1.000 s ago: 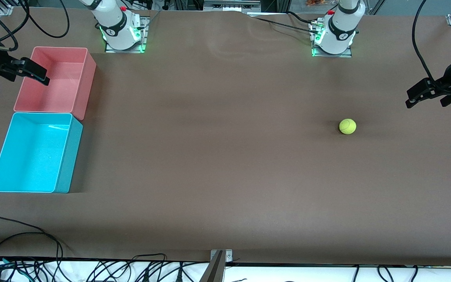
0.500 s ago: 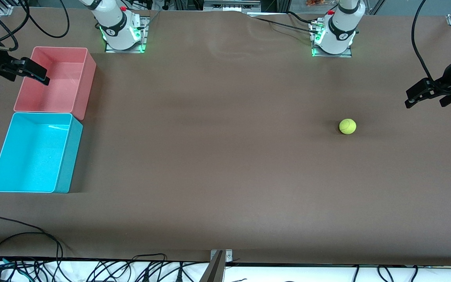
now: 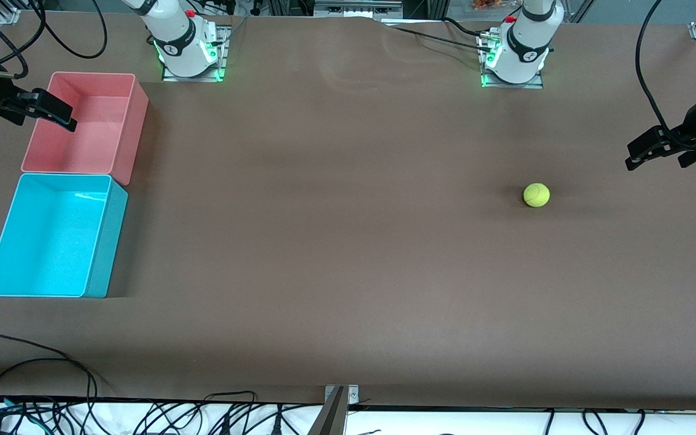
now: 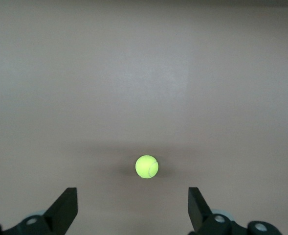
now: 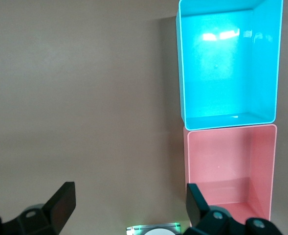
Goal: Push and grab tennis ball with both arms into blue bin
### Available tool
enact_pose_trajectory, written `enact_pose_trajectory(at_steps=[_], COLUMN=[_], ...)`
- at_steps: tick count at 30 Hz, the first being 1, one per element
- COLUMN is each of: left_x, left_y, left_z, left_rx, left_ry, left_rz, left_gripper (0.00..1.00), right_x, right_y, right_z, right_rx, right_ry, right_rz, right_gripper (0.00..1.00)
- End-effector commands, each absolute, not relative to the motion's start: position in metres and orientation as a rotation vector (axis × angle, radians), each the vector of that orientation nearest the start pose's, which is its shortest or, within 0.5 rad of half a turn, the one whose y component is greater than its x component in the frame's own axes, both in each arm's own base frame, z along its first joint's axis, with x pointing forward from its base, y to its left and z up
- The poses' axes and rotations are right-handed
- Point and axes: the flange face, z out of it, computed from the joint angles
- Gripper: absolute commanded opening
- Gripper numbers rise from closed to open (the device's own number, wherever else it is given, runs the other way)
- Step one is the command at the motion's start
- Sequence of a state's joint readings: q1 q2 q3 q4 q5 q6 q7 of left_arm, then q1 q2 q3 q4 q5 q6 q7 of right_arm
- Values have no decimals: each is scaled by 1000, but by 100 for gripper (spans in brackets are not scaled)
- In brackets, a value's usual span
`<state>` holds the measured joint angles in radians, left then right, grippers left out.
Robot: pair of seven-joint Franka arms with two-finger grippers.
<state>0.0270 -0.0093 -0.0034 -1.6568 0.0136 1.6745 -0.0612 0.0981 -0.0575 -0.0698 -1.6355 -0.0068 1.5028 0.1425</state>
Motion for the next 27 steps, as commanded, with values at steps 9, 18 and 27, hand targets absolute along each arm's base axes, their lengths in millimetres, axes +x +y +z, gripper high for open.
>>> enact_pose_trajectory(at_steps=[9,18,27], left_x=[554,557,560], left_y=[18,23,45], left_z=[584,557,502], left_rx=[-3064,-2924,-2699], left_ry=[-473,-932,-1373], left_rz=[114,191,258], left_gripper=[0,0,0], right_x=[526,526,526], right_y=[14,14,15], right_z=[622,621,621], right_rx=[-3147,-3148,-3149], right_ry=[162,162,165], right_rz=[132,139,142], right_gripper=[100,100,100])
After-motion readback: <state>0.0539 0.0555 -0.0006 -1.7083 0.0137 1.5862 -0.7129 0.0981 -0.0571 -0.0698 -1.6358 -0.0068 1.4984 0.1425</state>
